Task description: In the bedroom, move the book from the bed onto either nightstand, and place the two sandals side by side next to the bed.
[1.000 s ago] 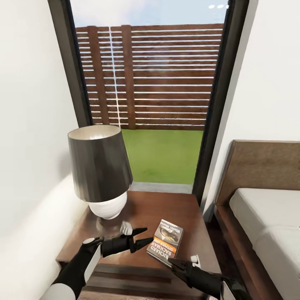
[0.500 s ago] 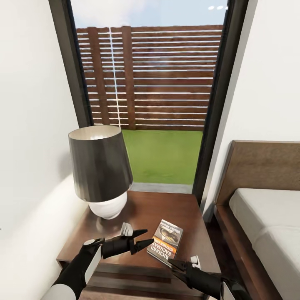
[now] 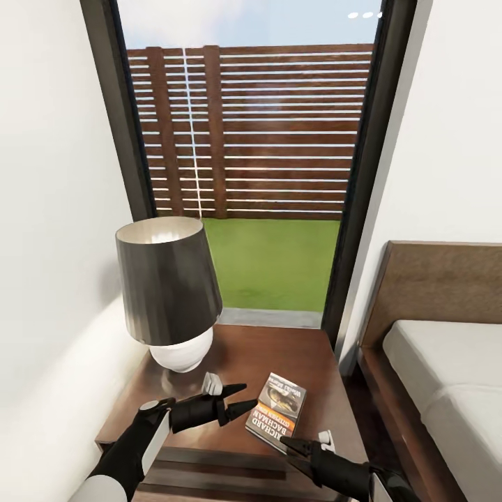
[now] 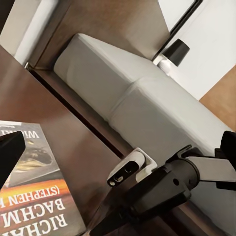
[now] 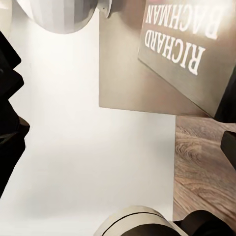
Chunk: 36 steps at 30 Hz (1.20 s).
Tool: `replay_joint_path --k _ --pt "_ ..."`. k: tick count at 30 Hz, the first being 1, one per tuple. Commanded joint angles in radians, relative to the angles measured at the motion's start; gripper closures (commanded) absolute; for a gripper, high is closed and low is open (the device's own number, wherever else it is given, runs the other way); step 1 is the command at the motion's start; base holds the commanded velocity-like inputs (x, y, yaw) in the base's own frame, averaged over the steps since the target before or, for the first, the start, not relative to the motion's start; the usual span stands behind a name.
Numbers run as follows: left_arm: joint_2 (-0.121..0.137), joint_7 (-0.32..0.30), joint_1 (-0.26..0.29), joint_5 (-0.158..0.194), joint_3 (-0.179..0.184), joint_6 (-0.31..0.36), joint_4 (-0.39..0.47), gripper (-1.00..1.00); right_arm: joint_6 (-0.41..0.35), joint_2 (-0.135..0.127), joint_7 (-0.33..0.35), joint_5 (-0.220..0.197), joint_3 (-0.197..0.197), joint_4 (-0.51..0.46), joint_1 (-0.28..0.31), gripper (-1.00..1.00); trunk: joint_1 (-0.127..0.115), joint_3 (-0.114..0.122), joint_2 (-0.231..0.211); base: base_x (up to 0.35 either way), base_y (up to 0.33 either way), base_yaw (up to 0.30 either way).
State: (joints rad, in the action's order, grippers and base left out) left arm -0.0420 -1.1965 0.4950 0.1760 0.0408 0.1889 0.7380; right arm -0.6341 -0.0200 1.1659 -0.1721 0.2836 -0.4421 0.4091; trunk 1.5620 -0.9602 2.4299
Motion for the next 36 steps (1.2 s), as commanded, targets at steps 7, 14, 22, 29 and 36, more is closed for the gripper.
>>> replay_joint_path --k 7,14,22,29,36 --pt "0.001 -0.001 0.0 0.008 0.002 0.011 0.0 -1.0 -0.007 0.0 0.002 -0.003 0.002 0.0 0.0 -1.0 0.0 -0.001 0.0 0.0 0.0 0.0" --pt "0.001 -0.002 0.0 0.008 0.002 0.011 0.0 -1.0 -0.007 0.0 0.002 -0.003 0.002 0.0 0.0 -1.0 0.0 -0.001 0.0 0.0 0.0 0.0" --pt "0.001 -0.002 0.0 0.007 0.002 0.012 0.0 -1.0 -0.007 0.001 0.002 -0.003 0.002 0.0 0.0 -1.0 -0.023 0.018 -0.042 0.0 0.0 0.0" --pt "0.0 -0.002 0.0 0.007 0.002 0.012 0.0 -1.0 -0.007 0.0 0.002 -0.003 0.002 0.0 0.0 -1.0 -0.05 0.04 -0.091 0.0 0.0 0.0" --pt "0.0 -0.002 0.0 0.007 0.002 0.012 0.0 -1.0 -0.007 0.0 0.002 -0.003 0.002 0.0 0.0 -1.0 -0.077 0.062 -0.14 0.0 0.0 0.0"
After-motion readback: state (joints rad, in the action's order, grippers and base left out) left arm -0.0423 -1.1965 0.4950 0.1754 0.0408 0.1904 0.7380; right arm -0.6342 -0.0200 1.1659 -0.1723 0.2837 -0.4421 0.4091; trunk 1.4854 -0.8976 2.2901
